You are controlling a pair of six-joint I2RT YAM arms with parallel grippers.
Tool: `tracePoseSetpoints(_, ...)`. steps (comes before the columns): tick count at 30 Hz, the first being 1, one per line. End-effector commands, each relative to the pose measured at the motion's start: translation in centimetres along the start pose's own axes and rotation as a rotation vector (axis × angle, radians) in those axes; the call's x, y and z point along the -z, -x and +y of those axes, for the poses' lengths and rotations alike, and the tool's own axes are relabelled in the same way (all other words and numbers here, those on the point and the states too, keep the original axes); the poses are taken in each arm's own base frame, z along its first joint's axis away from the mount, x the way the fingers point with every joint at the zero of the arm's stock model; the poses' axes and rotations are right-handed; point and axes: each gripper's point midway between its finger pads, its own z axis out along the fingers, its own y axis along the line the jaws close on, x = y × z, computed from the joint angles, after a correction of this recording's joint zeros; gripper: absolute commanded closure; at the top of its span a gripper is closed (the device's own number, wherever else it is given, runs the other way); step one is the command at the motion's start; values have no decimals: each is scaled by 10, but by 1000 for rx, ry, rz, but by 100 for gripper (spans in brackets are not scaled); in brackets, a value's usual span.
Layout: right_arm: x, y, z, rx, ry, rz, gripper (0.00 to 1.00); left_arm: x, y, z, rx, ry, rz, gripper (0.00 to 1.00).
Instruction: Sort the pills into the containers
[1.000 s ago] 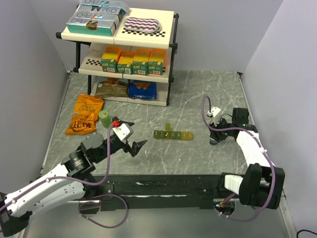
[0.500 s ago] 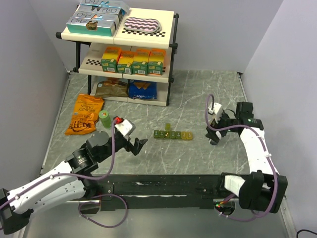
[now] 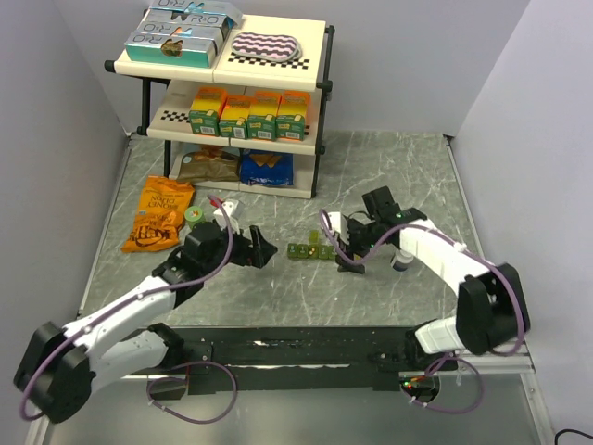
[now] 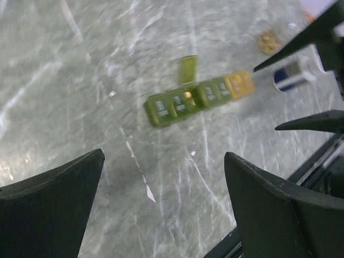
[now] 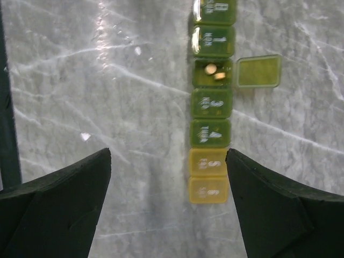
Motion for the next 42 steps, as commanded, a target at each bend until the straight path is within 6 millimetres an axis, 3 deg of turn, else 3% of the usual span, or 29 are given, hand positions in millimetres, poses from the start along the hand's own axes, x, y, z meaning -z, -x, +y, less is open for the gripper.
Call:
tracePoseSetpoints(1, -8, 29, -41, 34, -10, -60, 11, -27, -3, 6, 216, -16, 23, 3)
tracePoseSetpoints(2, -6, 43, -51, -32, -24, -83, 13, -34, 3, 4, 226, -19, 21, 10)
tracePoseSetpoints(4, -16, 49, -61, -150, -3, -105, 18, -52, -4, 6, 275, -17, 59, 18)
tracePoseSetpoints(5, -13, 59, -69, -255, -15, -126, 20, -59, 2, 2, 275, -39, 59, 30)
tracePoseSetpoints(7, -20, 62, -81, -352, -29, -155, 21, -73, -7, 1, 284, -58, 100, 42)
tracePoseSetpoints(10, -28, 58, -91, -530, -52, -168, 23, -86, -14, 0, 264, -84, 130, 69)
tracePoseSetpoints(11, -30, 60, -91, -591, -42, -179, 25, -90, -11, 0, 257, -85, 132, 79)
tracePoseSetpoints(12, -33, 54, -95, -634, -40, -178, 31, -94, -18, 2, 259, -83, 155, 83)
tracePoseSetpoints(17, -42, 49, -108, -793, -42, -209, 46, -108, -11, -14, 257, -176, 165, 93)
tracePoseSetpoints(20, -42, 46, -113, -817, -58, -229, 51, -119, -20, -15, 282, -197, 206, 99)
tracePoseSetpoints(29, -39, 41, -125, -931, -25, -284, 61, -136, -60, -19, 313, -212, 314, 99)
tracePoseSetpoints(36, -58, 27, -130, -1015, 1, -250, 67, -141, -77, -4, 328, -132, 346, 99)
tracePoseSetpoints(42, -62, 22, -125, -1021, 23, -228, 76, -142, -92, 9, 356, -64, 379, 99)
